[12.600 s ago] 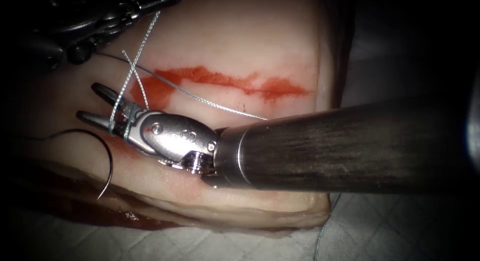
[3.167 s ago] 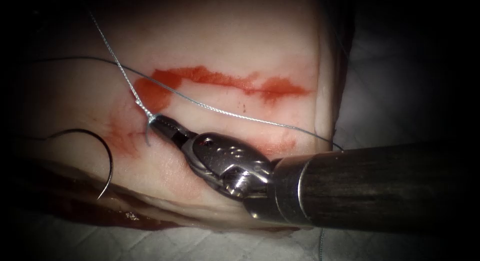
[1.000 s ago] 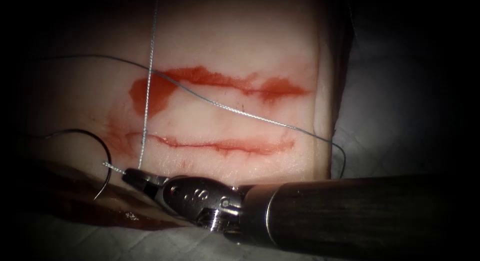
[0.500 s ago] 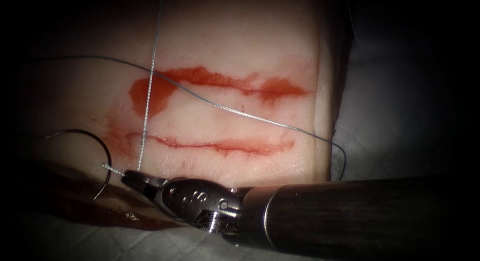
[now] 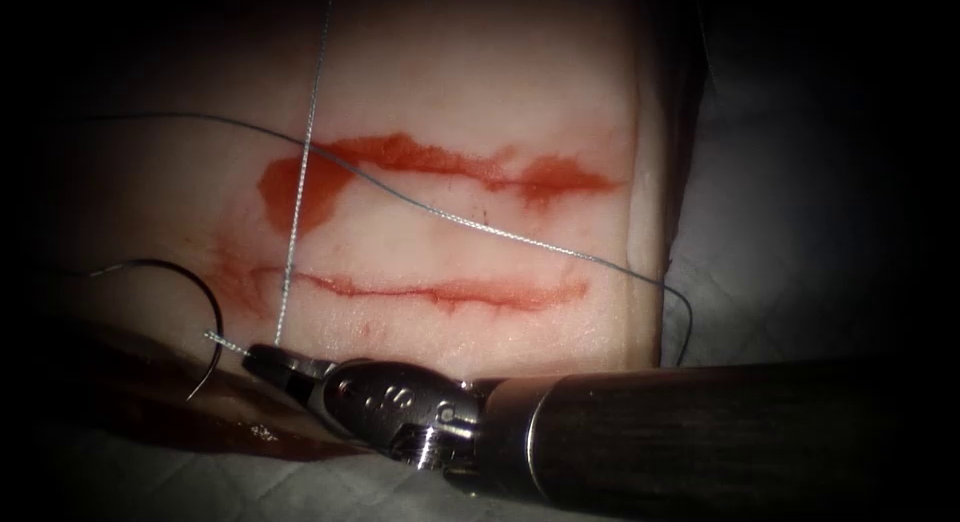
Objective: Wound Closure
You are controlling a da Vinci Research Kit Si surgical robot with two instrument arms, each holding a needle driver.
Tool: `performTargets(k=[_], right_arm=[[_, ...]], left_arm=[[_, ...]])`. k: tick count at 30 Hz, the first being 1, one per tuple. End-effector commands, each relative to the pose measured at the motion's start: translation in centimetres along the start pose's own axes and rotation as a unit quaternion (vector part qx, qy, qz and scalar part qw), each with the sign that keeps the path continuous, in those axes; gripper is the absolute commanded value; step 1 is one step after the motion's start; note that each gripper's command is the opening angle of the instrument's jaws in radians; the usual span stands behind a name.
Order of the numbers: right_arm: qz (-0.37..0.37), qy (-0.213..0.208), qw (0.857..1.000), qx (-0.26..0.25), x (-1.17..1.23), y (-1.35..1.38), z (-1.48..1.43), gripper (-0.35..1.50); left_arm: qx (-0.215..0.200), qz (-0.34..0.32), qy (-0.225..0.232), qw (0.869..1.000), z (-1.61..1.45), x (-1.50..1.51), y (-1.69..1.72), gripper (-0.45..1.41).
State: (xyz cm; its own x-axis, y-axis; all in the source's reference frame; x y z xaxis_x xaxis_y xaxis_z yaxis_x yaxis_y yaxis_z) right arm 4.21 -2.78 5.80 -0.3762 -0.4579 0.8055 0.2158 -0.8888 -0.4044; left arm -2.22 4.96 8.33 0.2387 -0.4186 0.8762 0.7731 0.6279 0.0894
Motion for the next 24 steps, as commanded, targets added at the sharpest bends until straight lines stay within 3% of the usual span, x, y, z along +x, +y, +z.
performTargets(k=[1,3,5,6,9,10,18,24], right_arm=[[0.000,-0.001,1.000,-0.001,-0.01,-0.01,0.08,-0.35],[0.008,0.000,1.000,0.003,-0.03,-0.04,0.09,-0.35],[0.015,-0.033,0.999,0.021,-0.07,-0.10,0.10,0.29],[0.015,-0.051,0.998,0.029,-0.08,-0.11,0.08,0.39],[0.015,-0.102,0.994,0.035,-0.07,-0.12,-0.02,1.03],[0.017,-0.110,0.993,0.037,-0.08,-0.14,-0.06,1.09],[0.044,-0.118,0.989,0.075,-0.41,-0.37,-0.45,1.28],[0.066,-0.146,0.984,0.082,-0.76,-0.58,-0.76,1.16]], left_arm=[[0.001,0.000,-0.002,1.000,0.08,-0.01,-0.01,-0.45],[0.003,0.004,-0.003,1.000,0.06,0.00,-0.03,-0.45],[0.018,-0.028,-0.009,0.999,-0.08,0.04,-0.14,-0.45],[0.021,-0.034,-0.010,0.999,-0.14,0.05,-0.19,-0.45],[0.030,-0.049,-0.012,0.998,-0.41,0.01,-0.33,-0.45],[0.033,-0.051,-0.015,0.998,-0.51,-0.02,-0.36,-0.45],[0.035,-0.107,-0.058,0.992,-1.43,-0.54,-0.40,-0.45],[0.036,-0.166,-0.092,0.981,-1.98,-0.86,-0.54,-0.45]])
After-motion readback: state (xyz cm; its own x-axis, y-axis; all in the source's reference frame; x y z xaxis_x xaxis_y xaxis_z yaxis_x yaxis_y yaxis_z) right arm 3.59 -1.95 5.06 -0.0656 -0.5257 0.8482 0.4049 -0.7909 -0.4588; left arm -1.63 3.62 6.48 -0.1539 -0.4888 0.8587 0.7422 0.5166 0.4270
